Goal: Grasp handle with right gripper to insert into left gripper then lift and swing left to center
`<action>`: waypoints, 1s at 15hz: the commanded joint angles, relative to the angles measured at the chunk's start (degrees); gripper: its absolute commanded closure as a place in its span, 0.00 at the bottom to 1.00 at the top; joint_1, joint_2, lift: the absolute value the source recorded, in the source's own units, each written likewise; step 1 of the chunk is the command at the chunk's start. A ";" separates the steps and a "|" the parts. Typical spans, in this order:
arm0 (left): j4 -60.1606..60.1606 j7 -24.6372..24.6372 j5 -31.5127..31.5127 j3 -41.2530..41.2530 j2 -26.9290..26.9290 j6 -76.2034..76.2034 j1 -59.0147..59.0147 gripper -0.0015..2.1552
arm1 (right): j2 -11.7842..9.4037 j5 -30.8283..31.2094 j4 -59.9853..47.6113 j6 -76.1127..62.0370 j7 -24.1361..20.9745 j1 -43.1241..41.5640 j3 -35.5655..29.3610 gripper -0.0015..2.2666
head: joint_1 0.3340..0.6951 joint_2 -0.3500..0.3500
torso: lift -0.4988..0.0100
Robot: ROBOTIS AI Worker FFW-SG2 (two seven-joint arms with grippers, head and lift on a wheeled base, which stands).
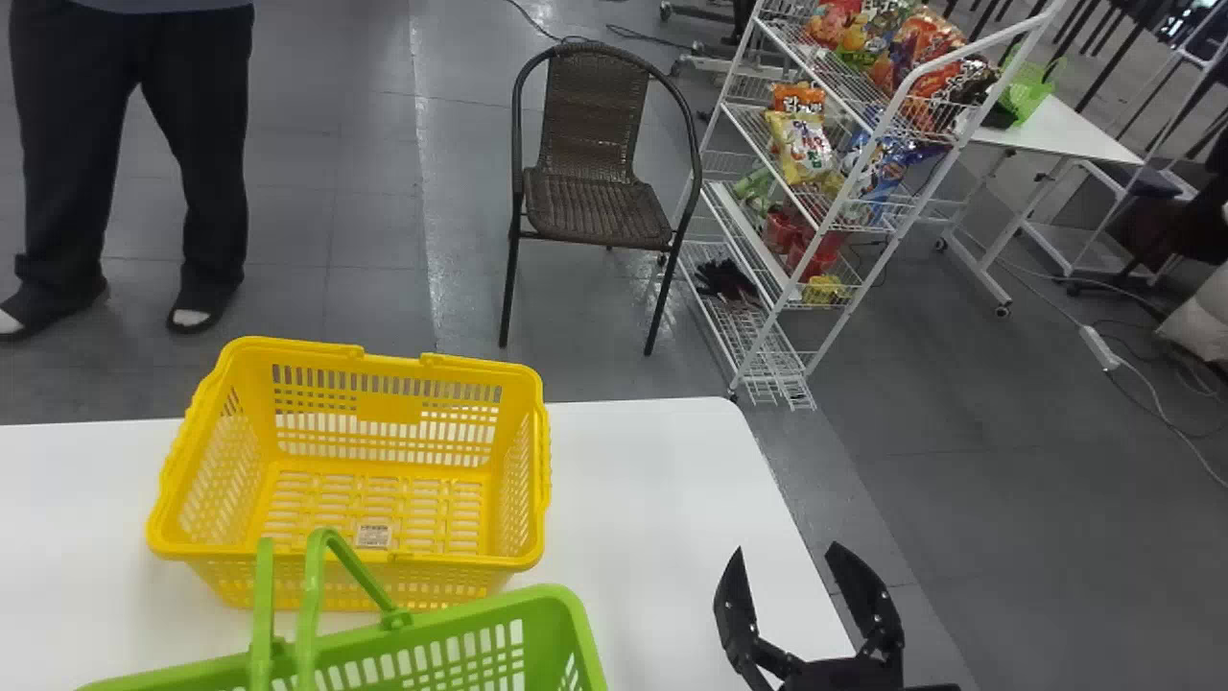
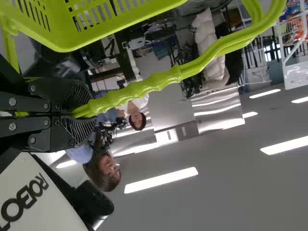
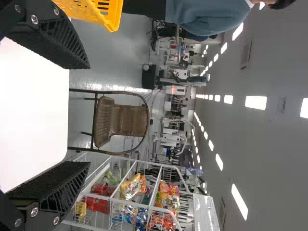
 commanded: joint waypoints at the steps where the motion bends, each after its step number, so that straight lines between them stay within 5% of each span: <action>1: 0.32 -0.15 -4.25 -3.35 0.04 0.24 -1.76 0.92 | 0.00 0.01 0.01 -0.01 0.05 0.13 0.02 0.05 | 1.00 0.00 | 0.98; 6: 0.32 -0.32 -9.17 -7.48 0.21 0.24 -3.26 0.92 | 0.00 0.01 -0.07 -0.01 -0.04 0.49 0.02 0.05 | 1.00 0.00 | 0.98; 15: 0.32 -0.24 -9.17 -8.01 -0.40 0.24 -4.40 0.92 | 0.09 0.01 -0.60 -0.01 0.05 0.84 0.28 0.05 | 1.00 0.00 | 0.98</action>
